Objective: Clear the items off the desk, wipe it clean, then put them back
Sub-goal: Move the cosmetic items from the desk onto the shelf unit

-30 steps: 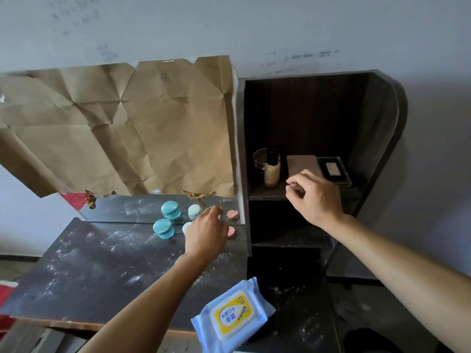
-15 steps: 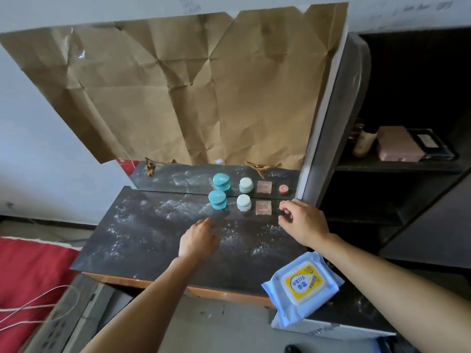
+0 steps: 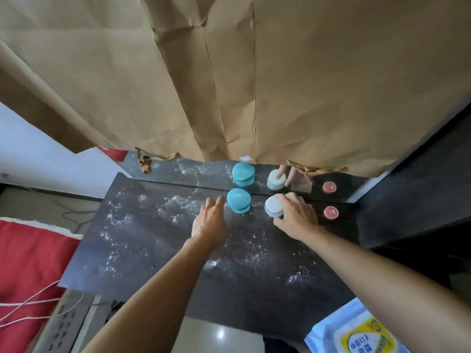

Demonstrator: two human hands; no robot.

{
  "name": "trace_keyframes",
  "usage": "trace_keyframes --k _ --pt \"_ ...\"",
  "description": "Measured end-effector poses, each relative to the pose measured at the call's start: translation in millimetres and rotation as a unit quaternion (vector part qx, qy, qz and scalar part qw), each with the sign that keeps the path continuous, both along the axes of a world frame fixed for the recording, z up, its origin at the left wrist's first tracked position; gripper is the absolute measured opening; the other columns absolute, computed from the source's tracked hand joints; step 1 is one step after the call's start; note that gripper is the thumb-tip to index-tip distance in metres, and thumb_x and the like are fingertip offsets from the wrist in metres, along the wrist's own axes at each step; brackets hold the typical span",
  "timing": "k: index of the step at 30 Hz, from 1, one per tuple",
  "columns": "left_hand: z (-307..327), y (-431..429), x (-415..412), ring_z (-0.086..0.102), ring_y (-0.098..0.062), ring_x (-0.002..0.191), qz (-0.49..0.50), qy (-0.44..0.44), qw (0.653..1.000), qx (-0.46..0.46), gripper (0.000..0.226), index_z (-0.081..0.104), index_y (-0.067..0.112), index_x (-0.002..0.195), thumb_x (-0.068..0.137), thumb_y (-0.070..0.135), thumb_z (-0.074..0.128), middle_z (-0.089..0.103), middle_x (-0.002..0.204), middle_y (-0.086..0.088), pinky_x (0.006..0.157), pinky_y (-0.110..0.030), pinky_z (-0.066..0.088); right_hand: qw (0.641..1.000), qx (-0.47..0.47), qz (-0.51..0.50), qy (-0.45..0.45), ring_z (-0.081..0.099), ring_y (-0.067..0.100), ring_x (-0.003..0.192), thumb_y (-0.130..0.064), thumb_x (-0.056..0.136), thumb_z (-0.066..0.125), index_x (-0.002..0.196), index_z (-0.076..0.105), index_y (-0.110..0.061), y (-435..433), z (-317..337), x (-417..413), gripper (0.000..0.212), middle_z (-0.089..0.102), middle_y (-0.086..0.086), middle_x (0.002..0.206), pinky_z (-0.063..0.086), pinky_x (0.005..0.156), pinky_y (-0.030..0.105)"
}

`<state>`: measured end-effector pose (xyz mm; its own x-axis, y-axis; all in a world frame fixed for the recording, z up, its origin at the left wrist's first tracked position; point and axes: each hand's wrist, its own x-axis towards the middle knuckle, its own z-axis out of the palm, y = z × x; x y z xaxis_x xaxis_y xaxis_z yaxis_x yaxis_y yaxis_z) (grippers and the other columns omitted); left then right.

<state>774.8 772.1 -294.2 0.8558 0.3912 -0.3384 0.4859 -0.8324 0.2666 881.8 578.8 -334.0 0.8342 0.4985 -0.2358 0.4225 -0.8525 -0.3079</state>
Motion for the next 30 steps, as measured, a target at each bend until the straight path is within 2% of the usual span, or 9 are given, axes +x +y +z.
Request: trace_keyframes --k 2,5,9,13,17,23,30 --pt "-15 4 20 0.045 -0.027 0.115 -0.008 0.005 1.0 -0.006 0.075 0.022 0.027 0.144 0.084 0.026 0.066 0.036 0.129 -0.007 0.086 -0.043 0.048 1.0 -0.007 -0.002 0.0 0.047 0.025 0.111 -0.039 0.073 0.063 0.131 0.04 -0.032 10 -15 7 0.063 0.049 0.0 0.123 0.047 0.082 0.043" --pt "-38 8 44 0.042 -0.028 0.119 -0.04 0.019 0.999 -0.005 0.081 0.017 0.032 0.145 0.082 0.023 0.067 0.031 0.136 -0.006 0.087 -0.044 0.048 1.0 -0.013 0.008 -0.022 0.045 0.021 0.115 -0.04 0.077 0.061 0.134 0.039 -0.034 18 -31 12 0.061 0.05 -0.003 0.122 0.041 0.078 0.035" --pt "-57 7 61 0.048 -0.03 0.113 -0.062 0.013 0.998 -0.001 0.071 0.026 0.028 0.139 0.081 0.018 0.066 0.038 0.13 -0.007 0.082 -0.045 0.049 0.999 0.007 0.019 -0.048 0.046 0.021 0.113 -0.037 0.081 0.061 0.13 0.045 -0.029 20 -37 15 0.052 0.054 -0.003 0.118 0.039 0.074 0.032" --pt "-59 6 66 0.053 -0.03 0.108 -0.075 -0.005 0.997 0.0 0.068 0.036 0.022 0.128 0.073 0.02 0.075 0.044 0.121 -0.005 0.076 -0.043 0.048 0.997 0.042 0.013 -0.061 0.051 0.024 0.108 -0.035 0.078 0.066 0.126 0.051 -0.026 15 -35 11 0.051 0.058 -0.002 0.111 0.035 0.068 0.031" --pt "-47 -2 44 0.054 -0.029 0.107 -0.075 -0.001 0.997 -0.027 0.068 0.038 0.021 0.128 0.073 0.022 0.077 0.046 0.12 -0.004 0.077 -0.043 0.047 0.995 0.084 -0.012 -0.058 0.056 0.027 0.098 -0.036 0.078 0.067 0.125 0.051 -0.022 0 -20 -5 0.052 0.06 0.005 0.105 0.042 0.074 0.036" --pt "-11 -39 -20 0.055 -0.027 0.106 -0.124 -0.021 0.992 -0.028 0.069 0.038 0.023 0.128 0.071 0.031 0.076 0.047 0.122 -0.001 0.077 -0.04 0.047 0.986 0.121 -0.091 -0.064 0.063 0.035 0.09 -0.037 0.08 0.063 0.124 0.048 -0.02 -57 9 -68 0.049 0.059 0.008 0.114 0.052 0.068 0.041" --pt "37 -116 -60 0.058 -0.029 0.103 -0.197 -0.056 0.978 -0.034 0.069 0.041 0.024 0.126 0.068 0.037 0.075 0.05 0.12 0.001 0.078 -0.038 0.046 0.961 0.139 -0.225 -0.079 0.06 0.029 0.108 -0.032 0.074 0.069 0.128 0.047 -0.019 -149 47 -142 0.06 0.059 0.002 0.124 0.047 0.083 0.035"
